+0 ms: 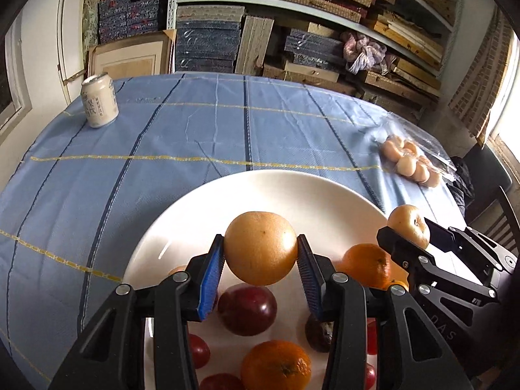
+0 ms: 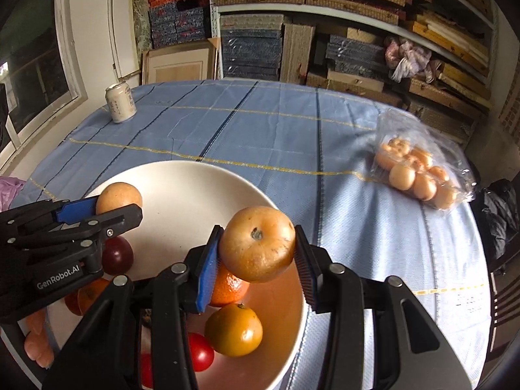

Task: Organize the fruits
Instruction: 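Carry the pear and citrus onto the white plate and open both grippers, then move both open grippers back toward the remaining fruit cluster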

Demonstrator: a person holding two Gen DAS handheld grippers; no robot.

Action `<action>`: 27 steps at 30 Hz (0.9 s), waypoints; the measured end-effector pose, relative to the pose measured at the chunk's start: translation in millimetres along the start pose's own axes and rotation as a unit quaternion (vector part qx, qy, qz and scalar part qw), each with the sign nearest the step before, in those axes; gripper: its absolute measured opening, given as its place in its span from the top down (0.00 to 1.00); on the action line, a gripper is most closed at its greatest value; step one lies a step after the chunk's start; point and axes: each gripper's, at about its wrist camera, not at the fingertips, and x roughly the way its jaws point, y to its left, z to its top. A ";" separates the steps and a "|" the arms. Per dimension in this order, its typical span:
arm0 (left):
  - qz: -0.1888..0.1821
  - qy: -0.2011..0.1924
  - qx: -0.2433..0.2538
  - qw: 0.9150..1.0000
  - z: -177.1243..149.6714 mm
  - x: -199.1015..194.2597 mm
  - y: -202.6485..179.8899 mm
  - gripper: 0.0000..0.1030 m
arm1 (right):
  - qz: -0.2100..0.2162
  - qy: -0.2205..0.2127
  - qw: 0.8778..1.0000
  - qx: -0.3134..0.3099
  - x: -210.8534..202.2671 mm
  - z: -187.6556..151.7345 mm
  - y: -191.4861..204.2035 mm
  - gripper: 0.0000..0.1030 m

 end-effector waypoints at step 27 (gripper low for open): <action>-0.033 -0.054 -0.013 0.998 -133.7 -165.7 31.3 0.15 | 0.087 -0.023 0.995 -0.030 -165.1 -171.5 58.0 0.45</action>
